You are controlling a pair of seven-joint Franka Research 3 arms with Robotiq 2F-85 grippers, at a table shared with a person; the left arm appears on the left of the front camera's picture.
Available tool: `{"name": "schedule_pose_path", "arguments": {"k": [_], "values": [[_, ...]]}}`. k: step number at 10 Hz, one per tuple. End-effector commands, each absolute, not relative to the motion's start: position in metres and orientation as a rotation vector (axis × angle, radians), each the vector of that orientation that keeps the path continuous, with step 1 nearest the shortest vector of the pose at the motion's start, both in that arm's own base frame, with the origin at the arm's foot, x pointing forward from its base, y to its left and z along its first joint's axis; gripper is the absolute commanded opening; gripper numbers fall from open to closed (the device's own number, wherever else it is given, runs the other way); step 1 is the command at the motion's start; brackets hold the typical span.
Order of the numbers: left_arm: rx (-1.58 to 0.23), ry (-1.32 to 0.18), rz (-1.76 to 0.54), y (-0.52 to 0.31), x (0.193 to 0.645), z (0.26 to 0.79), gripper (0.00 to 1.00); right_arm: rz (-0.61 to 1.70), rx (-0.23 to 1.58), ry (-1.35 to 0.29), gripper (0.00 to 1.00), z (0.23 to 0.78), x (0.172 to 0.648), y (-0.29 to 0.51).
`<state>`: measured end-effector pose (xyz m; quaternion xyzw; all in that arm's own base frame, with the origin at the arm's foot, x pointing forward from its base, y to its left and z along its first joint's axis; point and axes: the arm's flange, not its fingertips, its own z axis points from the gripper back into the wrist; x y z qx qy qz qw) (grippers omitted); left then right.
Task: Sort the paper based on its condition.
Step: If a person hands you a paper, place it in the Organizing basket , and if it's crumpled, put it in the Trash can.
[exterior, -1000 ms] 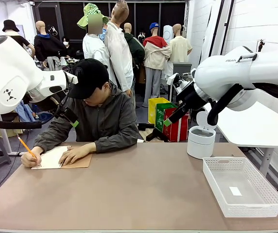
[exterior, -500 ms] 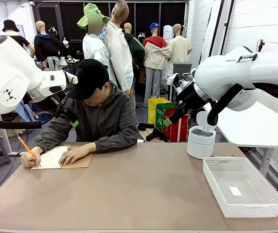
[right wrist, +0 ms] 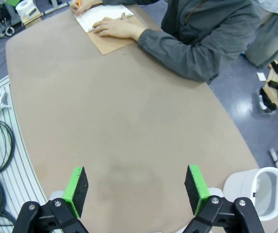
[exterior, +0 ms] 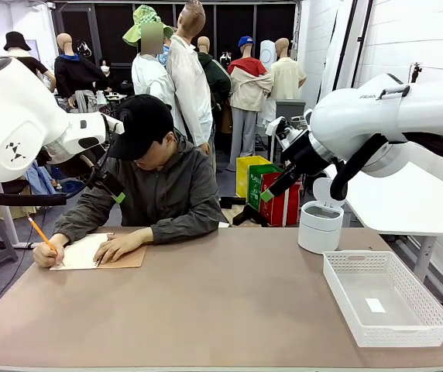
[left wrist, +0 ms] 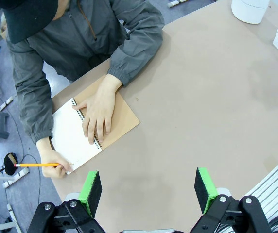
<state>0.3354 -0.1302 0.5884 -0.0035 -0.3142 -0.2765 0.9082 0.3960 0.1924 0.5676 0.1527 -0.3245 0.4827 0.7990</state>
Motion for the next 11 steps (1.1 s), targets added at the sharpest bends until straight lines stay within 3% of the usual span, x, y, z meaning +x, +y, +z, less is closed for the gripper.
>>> {"name": "schedule_pose_path", "arguments": {"k": [1,11], "values": [[-0.007,-0.647,-0.569,-0.1299,0.3361,0.5900,1.00,1.037,0.337,-0.684,1.00,0.5693,0.3969,0.1926],[-0.007,-0.647,-0.569,-0.1299,0.3361,0.5900,1.00,1.037,0.337,-0.684,1.00,0.5693,0.3969,0.1926]]}}
